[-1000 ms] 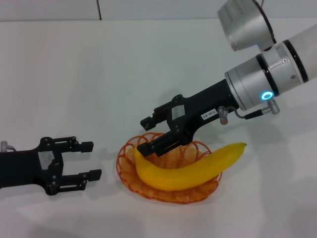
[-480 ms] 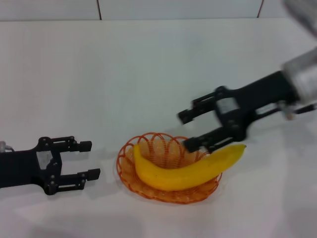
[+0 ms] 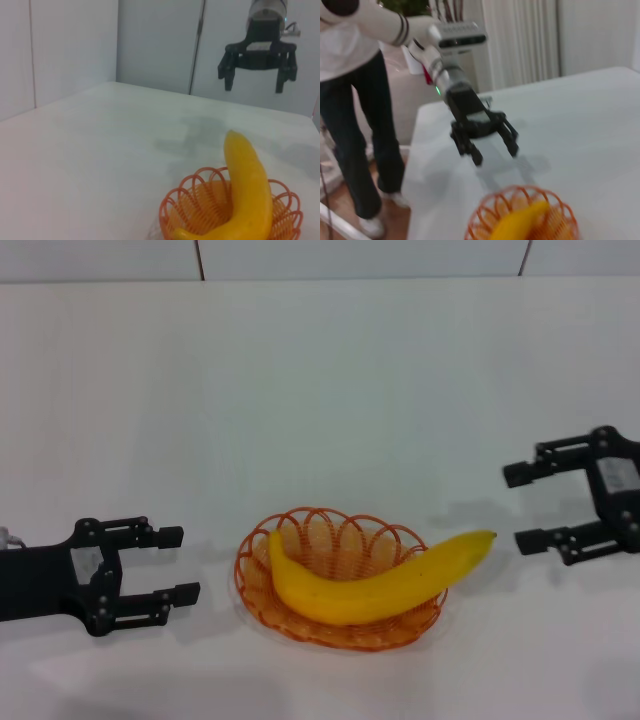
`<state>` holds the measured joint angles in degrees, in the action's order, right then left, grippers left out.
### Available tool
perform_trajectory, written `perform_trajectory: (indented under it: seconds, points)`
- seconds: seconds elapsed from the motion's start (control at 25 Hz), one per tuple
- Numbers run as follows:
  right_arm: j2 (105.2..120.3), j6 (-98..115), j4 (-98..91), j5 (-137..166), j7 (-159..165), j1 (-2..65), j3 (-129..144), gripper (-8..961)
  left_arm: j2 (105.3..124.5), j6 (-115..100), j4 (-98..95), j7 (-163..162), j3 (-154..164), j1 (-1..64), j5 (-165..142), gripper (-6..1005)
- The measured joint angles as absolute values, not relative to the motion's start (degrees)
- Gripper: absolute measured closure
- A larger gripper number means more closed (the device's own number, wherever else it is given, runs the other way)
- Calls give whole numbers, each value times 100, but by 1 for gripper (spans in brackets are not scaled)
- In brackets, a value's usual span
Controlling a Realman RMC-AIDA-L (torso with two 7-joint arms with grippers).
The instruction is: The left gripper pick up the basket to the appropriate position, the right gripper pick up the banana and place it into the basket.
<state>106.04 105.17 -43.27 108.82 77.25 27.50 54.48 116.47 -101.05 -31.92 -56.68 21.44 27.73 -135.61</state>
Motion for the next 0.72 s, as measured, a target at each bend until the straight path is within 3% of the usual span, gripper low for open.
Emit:
perform_trajectory:
  seconds: [0.72]
  points:
    - [10623, 9666, -3239, 12319, 5980, 2579, 4170, 202, 11657, -10107, -3190, -5635, 2144, 2777, -13561, 292]
